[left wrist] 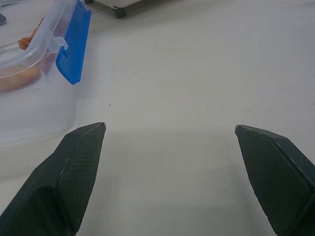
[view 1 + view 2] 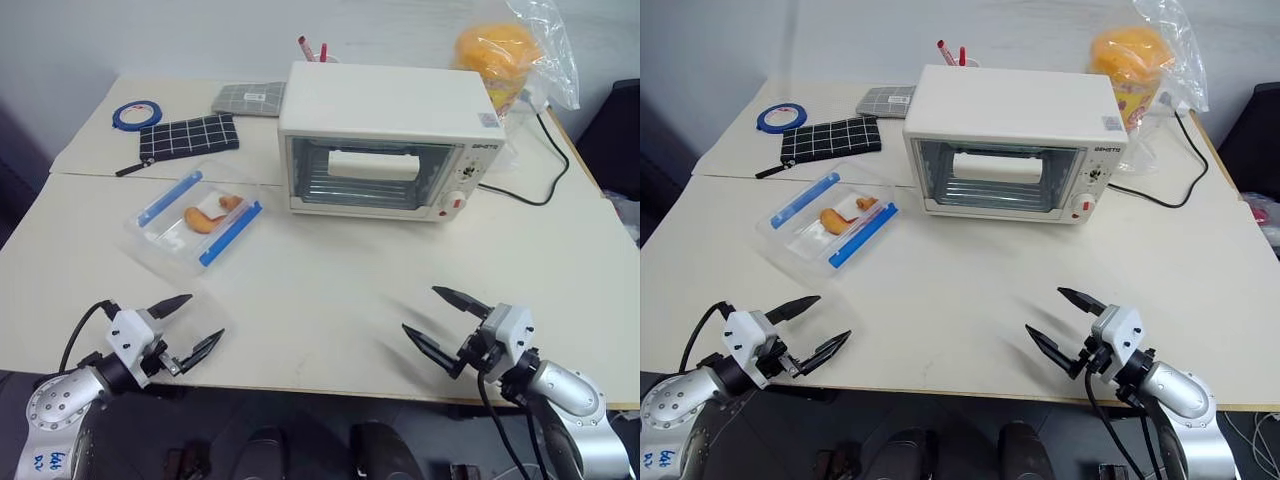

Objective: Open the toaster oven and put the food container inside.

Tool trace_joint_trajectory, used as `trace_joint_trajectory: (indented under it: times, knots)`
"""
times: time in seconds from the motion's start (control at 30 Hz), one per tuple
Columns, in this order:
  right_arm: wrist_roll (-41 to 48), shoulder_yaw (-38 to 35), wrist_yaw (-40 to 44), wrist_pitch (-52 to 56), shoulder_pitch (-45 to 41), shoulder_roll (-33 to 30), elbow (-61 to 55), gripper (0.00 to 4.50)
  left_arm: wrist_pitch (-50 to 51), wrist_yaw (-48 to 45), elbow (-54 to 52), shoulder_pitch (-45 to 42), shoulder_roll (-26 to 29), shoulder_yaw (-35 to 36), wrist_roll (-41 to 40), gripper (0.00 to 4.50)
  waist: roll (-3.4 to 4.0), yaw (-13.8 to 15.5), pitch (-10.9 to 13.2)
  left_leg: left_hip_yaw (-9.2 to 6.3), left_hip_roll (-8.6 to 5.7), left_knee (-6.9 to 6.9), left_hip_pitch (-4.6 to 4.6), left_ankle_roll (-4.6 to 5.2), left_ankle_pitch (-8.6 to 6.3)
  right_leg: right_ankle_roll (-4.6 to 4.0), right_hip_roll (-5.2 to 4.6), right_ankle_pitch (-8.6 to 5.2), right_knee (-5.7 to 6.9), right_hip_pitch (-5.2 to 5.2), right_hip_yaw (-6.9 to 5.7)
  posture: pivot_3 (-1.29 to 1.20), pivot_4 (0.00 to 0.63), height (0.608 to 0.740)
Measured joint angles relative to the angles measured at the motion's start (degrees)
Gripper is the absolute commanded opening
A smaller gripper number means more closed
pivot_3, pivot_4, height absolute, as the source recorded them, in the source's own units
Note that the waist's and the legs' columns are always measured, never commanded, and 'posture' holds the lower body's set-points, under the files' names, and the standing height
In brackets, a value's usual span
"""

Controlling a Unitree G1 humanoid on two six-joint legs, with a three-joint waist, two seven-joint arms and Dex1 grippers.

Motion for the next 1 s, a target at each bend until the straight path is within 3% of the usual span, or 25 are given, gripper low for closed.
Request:
trace_joint_trajectory:
  times: [0.1, 0.2, 0.3, 0.4, 0.6, 0.8, 1.0]
  knots:
    - [-0.01, 0.0, 0.28, -0.29, -0.67, 0.09, 1.24, 4.48, 1.42, -0.41, -0.44, -0.24, 0.37, -0.36, -0.62, 4.5, 0.0, -0.09, 0.0, 0.01, 0.01, 0.0, 0.02, 0.0, 0.0, 0.0, 0.01, 0.0, 0.04, 0.0, 0.01, 0.0, 0.15, 0.74]
    - [1.39, -0.04, 0.43, 0.65, -1.78, 0.19, 1.47, 4.48, 6.6, -3.97, -2.41, -0.25, 1.74, -0.42, -7.3, 4.5, 0.0, -0.09, 0.0, 0.0, 0.03, 0.01, 0.0, -0.01, 0.01, 0.0, 0.0, 0.0, 0.05, -0.02, 0.01, 0.0, 0.15, 0.74]
    - [6.47, -0.64, -0.83, 6.53, -5.04, 0.13, 0.31, 4.48, 18.34, -10.1, -8.28, 0.21, 9.08, 0.69, -20.07, 4.5, 0.04, -0.22, 0.04, -0.04, 0.06, 0.03, -0.02, -0.03, 0.02, -0.01, -0.04, 0.0, 0.11, -0.04, 0.02, 0.0, 0.15, 0.74]
    - [11.3, -1.65, -2.42, 13.51, -9.71, -1.9, -2.48, 4.48, 23.3, -10.96, -11.61, -3.23, 12.69, 2.54, -24.56, 4.5, 0.31, -0.07, 0.07, -0.08, 0.01, 0.04, 0.0, -0.02, 0.04, -0.04, -0.1, 0.02, 0.06, 0.0, 0.01, 0.0, 0.15, 0.74]
    - [14.48, -1.81, -6.99, 24.67, -28.55, -1.98, 2.83, 4.48, 23.89, -5.58, -7.03, -18.45, 7.42, 2.3, -25.07, 4.5, 0.31, -0.22, 0.07, 0.07, 0.01, 0.06, -0.07, -0.29, 0.24, -0.05, 0.13, 0.04, 0.18, -0.19, -0.16, 0.0, 0.15, 0.74]
    - [9.73, 0.17, -6.3, 24.93, -39.05, -1.44, 15.58, 4.48, 24.01, -3.7, -2.67, -22.37, 3.64, 1.76, -25.21, 4.5, 0.29, -0.18, 0.07, 0.21, 0.0, 0.15, -0.35, -0.23, 0.22, -0.01, 0.11, 0.05, 0.36, -0.41, -0.33, 0.0, 0.15, 0.74]
    - [8.44, 0.29, -4.47, 22.1, -44.36, 1.1, 19.03, 4.48, 23.92, -3.15, -0.66, -23.56, 1.99, 1.14, -24.69, 4.5, 0.28, -0.2, 0.07, 0.24, 0.05, 0.32, -0.36, -0.23, 0.22, 0.04, 0.11, 0.08, 0.39, -0.4, -0.36, 0.0, 0.15, 0.74]
